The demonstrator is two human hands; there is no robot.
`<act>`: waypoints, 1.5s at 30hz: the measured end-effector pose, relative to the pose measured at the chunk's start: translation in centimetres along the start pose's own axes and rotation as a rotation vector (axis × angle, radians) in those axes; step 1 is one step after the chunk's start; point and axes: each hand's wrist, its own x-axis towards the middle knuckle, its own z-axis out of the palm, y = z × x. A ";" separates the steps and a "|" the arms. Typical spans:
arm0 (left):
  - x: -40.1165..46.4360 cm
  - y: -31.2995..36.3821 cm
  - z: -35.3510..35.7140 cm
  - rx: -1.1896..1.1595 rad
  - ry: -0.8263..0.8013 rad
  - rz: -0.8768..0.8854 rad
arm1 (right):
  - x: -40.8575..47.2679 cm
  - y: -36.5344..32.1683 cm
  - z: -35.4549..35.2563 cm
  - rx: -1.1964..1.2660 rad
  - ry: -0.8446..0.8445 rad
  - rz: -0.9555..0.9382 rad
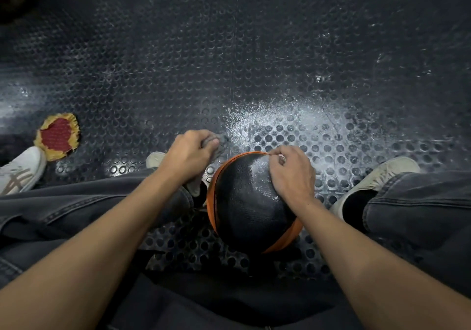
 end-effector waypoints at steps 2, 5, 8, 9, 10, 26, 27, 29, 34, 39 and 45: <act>0.1 -0.3 0.2 0.034 -0.001 0.018 | -0.5 -0.6 -0.1 -0.005 -0.027 -0.203; -0.8 -0.9 2.1 -0.114 -0.038 0.123 | -1.4 -1.6 0.0 -0.120 -0.150 -0.341; -1.5 -0.7 4.8 -0.395 -0.069 0.145 | -1.3 -1.6 0.1 -0.194 -0.144 -0.274; -1.7 -0.5 5.6 -0.454 -0.045 0.150 | -1.3 -1.6 0.0 -0.196 -0.135 -0.254; -2.1 -0.2 6.3 -0.488 -0.009 0.166 | -1.2 -1.6 0.0 -0.199 -0.120 -0.243; -1.5 1.6 6.5 -0.252 0.058 0.182 | 0.7 0.4 -0.1 0.005 -0.015 -0.011; -2.7 1.4 6.8 -0.175 0.033 0.316 | 0.7 0.5 0.0 0.015 0.010 0.013; -4.2 0.5 7.2 0.042 -0.038 0.571 | 0.9 0.7 0.0 0.048 0.016 0.031; -0.4 0.7 4.8 -0.139 0.054 0.304 | 1.6 -0.4 0.6 0.109 -0.042 0.057; -2.9 -1.0 4.8 0.022 -0.180 0.776 | 1.9 0.1 0.3 0.099 -0.007 0.100; -1.5 1.2 4.3 -0.066 -0.102 0.577 | 2.9 -1.2 1.0 0.086 -0.018 0.134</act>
